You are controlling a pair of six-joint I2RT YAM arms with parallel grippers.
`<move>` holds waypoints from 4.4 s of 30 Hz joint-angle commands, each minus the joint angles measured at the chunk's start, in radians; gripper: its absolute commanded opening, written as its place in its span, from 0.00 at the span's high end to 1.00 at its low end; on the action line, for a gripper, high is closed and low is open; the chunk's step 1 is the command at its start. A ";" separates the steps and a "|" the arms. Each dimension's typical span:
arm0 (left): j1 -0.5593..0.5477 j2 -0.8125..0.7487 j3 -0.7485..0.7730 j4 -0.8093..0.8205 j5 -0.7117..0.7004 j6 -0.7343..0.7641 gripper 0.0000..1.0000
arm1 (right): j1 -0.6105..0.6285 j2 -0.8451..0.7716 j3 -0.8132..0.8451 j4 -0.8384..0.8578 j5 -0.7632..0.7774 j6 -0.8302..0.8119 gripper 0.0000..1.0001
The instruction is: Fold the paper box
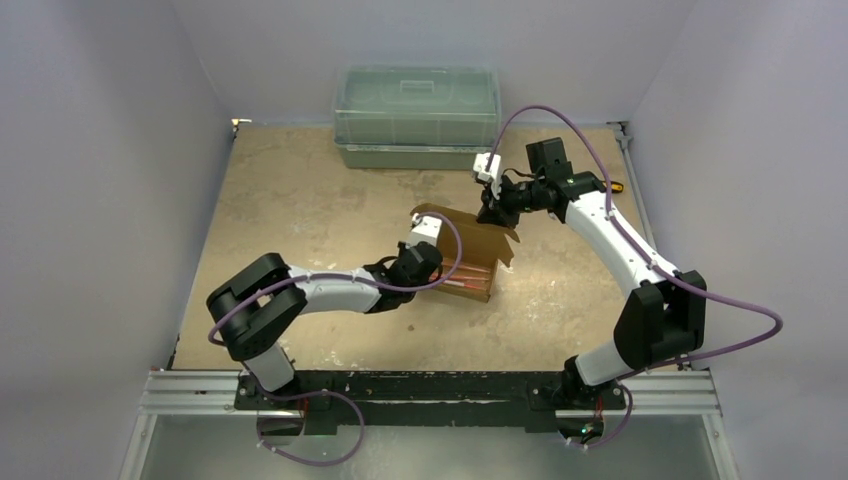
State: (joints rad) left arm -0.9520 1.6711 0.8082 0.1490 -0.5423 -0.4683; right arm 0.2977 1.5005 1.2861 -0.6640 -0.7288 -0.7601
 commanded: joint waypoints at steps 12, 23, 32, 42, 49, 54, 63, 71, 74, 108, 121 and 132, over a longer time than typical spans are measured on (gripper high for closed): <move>-0.080 0.015 0.064 -0.013 -0.131 0.048 0.88 | 0.009 0.014 -0.024 0.022 -0.052 0.021 0.95; -0.079 -0.070 0.063 -0.061 -0.091 -0.004 0.75 | 0.011 0.007 -0.035 0.027 -0.036 0.013 0.95; -0.079 -0.210 0.001 -0.040 -0.042 -0.019 0.74 | 0.020 -0.006 -0.047 0.017 -0.046 -0.008 0.95; 0.186 -0.605 -0.333 0.165 0.244 -0.154 0.69 | 0.034 -0.038 -0.075 0.020 -0.048 -0.033 0.95; 0.394 -0.601 -0.439 0.327 0.431 -0.216 0.84 | 0.039 -0.048 -0.081 0.017 -0.049 -0.040 0.95; 0.422 -0.404 -0.405 0.554 0.630 -0.152 0.86 | 0.041 -0.052 -0.083 0.015 -0.055 -0.043 0.95; 0.422 -0.213 -0.354 0.704 0.763 -0.105 0.86 | 0.041 -0.064 -0.077 0.009 -0.063 -0.049 0.95; 0.421 -0.272 -0.380 0.655 0.714 -0.087 0.87 | 0.041 -0.069 -0.072 0.010 -0.061 -0.046 0.95; 0.422 -0.266 -0.370 0.660 0.758 -0.088 0.87 | 0.041 -0.073 -0.066 0.009 -0.063 -0.041 0.95; 0.429 -0.136 -0.233 0.556 0.857 -0.133 0.89 | 0.041 -0.068 -0.062 0.014 -0.040 -0.022 0.95; 0.407 -0.055 -0.240 0.644 0.930 -0.193 0.91 | 0.041 -0.057 -0.057 -0.001 -0.053 -0.025 0.95; 0.410 -0.103 -0.298 0.592 0.879 -0.190 0.90 | 0.041 -0.057 -0.058 -0.062 -0.070 -0.091 0.95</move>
State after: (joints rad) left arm -0.5392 1.6249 0.5362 0.7399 0.3595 -0.6540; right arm 0.3347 1.4479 1.2110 -0.6838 -0.7795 -0.8082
